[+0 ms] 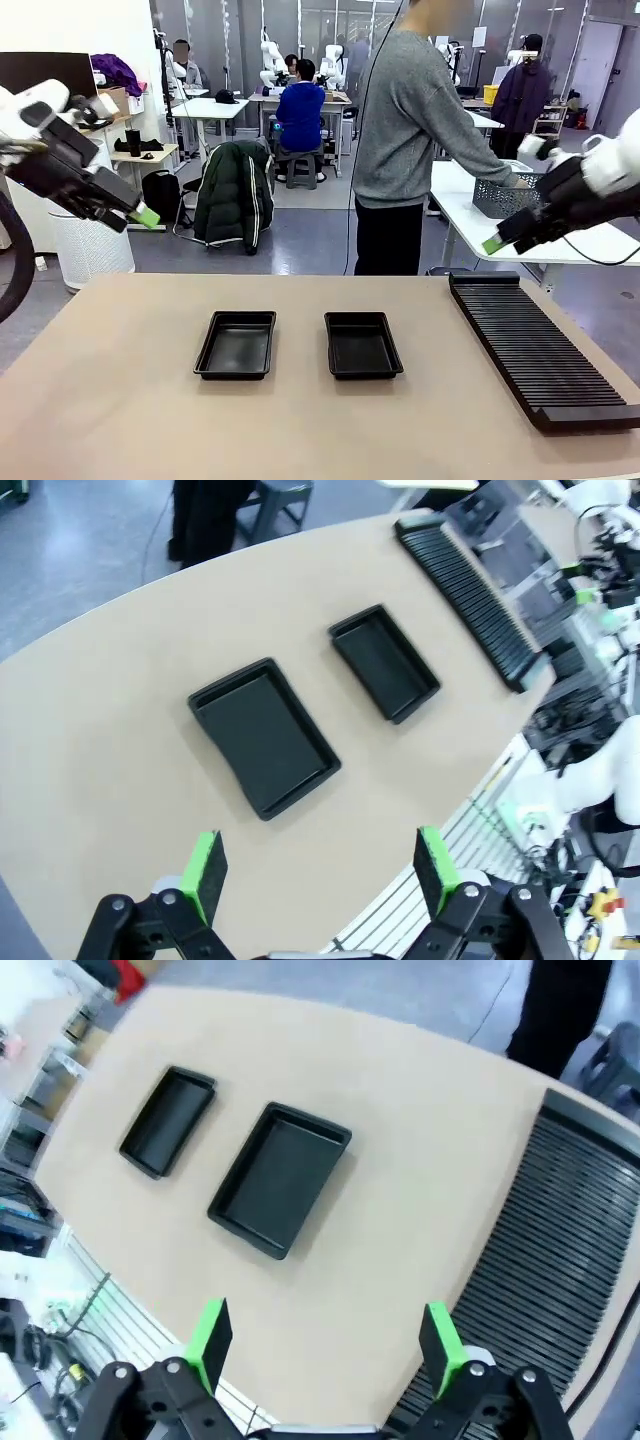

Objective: Inspect and transfer BCBs to ESD trays.
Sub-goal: Pick up the Blank PCB from the PCB Rack and place it in the left ESD tray.

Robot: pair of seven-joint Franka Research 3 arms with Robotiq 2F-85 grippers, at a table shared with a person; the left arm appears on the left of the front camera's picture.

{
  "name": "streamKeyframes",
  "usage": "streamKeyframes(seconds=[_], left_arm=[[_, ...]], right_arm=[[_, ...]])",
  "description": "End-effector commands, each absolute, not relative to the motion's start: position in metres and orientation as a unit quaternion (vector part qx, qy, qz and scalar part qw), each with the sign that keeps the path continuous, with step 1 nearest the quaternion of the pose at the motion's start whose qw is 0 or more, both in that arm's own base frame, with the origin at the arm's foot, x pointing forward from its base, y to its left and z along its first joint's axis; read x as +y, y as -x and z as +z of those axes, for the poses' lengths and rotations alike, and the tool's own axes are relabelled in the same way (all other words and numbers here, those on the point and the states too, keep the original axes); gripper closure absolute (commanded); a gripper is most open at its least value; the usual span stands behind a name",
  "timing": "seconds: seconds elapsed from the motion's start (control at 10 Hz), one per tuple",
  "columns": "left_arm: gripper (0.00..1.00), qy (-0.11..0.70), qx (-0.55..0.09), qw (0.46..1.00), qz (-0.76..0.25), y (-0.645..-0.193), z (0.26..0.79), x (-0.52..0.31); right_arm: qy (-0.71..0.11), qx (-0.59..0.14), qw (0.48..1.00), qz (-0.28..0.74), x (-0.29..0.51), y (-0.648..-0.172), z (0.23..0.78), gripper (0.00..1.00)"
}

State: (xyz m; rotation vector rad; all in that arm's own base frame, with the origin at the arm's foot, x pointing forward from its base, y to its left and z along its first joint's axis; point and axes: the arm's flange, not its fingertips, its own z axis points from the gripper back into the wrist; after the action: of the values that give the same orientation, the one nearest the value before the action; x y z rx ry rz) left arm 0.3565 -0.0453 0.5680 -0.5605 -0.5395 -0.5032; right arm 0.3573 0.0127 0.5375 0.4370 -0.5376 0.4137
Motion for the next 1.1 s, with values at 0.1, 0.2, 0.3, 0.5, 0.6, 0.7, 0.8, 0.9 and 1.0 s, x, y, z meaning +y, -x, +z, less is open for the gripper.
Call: streamKeyframes(seconds=[0.1, 0.2, 0.3, 0.5, 0.6, 0.7, 0.8, 0.9, 1.0], left_arm=[[0.0, 0.385, -0.261, 0.859, -0.212, -0.366, 0.562, -0.006], [0.0, 0.413, -0.253, 0.854, -0.191, -0.371, 0.561, 0.009], [0.0, 0.455, -0.243, 0.838, -0.179, -0.376, 0.558, 0.021], [0.0, 0.507, -0.232, 0.819, -0.137, -0.379, 0.543, 0.041], [0.0, 0.53, -0.231, 0.806, -0.124, -0.378, 0.537, 0.052], [0.0, 0.553, -0.231, 0.793, -0.113, -0.377, 0.531, 0.062], [0.0, 0.576, -0.231, 0.777, -0.105, -0.379, 0.523, 0.069], [0.0, 0.598, -0.229, 0.761, -0.101, -0.379, 0.515, 0.075], [0.0, 0.615, -0.228, 0.749, -0.099, -0.378, 0.509, 0.081]], right_arm=[[-0.328, -0.223, 0.902, 0.172, -0.042, -0.366, 0.544, 0.0], [-0.37, -0.199, 0.893, 0.159, -0.059, -0.372, 0.542, 0.0], [-0.408, -0.176, 0.884, 0.146, -0.072, -0.377, 0.538, 0.0], [-0.452, -0.132, 0.874, 0.118, -0.098, -0.393, 0.532, 0.0], [-0.472, -0.107, 0.87, 0.096, -0.11, -0.399, 0.525, 0.0], [-0.502, -0.089, 0.856, 0.082, -0.126, -0.404, 0.516, 0.0], [-0.529, -0.067, 0.842, 0.081, -0.137, -0.408, 0.508, 0.0], [-0.566, -0.059, 0.819, 0.075, -0.146, -0.412, 0.5, 0.0], [-0.589, -0.06, 0.803, 0.074, -0.152, -0.414, 0.492, 0.0]])
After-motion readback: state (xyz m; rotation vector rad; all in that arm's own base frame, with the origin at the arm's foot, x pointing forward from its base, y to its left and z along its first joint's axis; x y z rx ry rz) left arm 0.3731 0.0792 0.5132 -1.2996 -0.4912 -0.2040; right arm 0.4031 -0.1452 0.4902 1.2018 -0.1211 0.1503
